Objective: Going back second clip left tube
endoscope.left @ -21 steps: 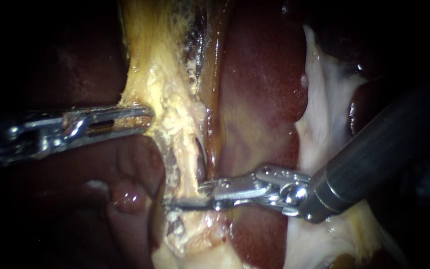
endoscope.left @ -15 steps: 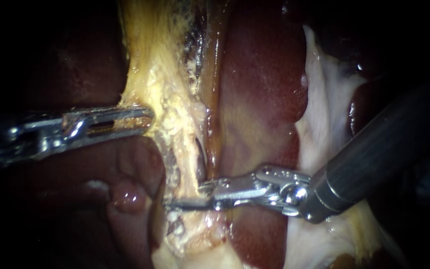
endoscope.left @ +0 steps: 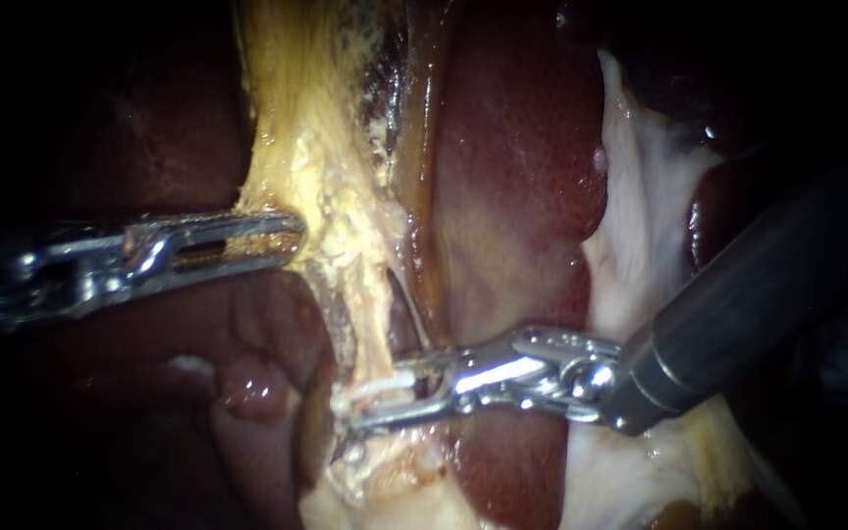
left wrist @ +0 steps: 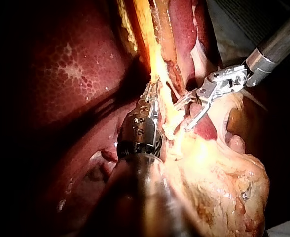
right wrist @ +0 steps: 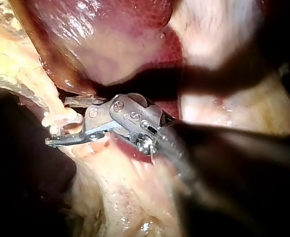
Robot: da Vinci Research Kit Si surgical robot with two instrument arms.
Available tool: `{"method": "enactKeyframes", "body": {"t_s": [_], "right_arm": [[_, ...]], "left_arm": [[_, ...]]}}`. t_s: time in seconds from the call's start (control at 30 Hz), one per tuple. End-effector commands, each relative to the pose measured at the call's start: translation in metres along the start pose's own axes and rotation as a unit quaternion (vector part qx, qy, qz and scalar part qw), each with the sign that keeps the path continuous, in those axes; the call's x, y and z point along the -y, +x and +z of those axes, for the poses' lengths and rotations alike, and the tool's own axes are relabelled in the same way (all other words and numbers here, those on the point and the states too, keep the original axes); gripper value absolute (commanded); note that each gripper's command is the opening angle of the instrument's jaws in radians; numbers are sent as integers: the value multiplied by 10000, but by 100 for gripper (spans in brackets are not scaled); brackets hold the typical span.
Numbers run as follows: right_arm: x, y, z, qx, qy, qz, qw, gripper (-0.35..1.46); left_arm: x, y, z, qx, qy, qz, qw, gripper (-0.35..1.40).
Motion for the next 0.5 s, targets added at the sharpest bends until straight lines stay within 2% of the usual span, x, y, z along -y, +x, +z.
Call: {"method": "enactKeyframes", "body": {"t_s": [0.03,0.17,0.3,0.5], "right_arm": [[1,2,-6,-14,-11,-158,9999,58],[5,7,-26,2,32,-542,9985,58],[10,19,-57,-54,-44,-951,9954,59],[14,50,-107,-302,-82,-1521,9879,58]], "left_arm": [[0,0,0,0,1,3,10000,-35],[0,1,0,1,0,4,10000,-35],[-1,1,1,2,-1,5,10000,-35],[-1,2,1,4,-3,6,10000,-35]]}}
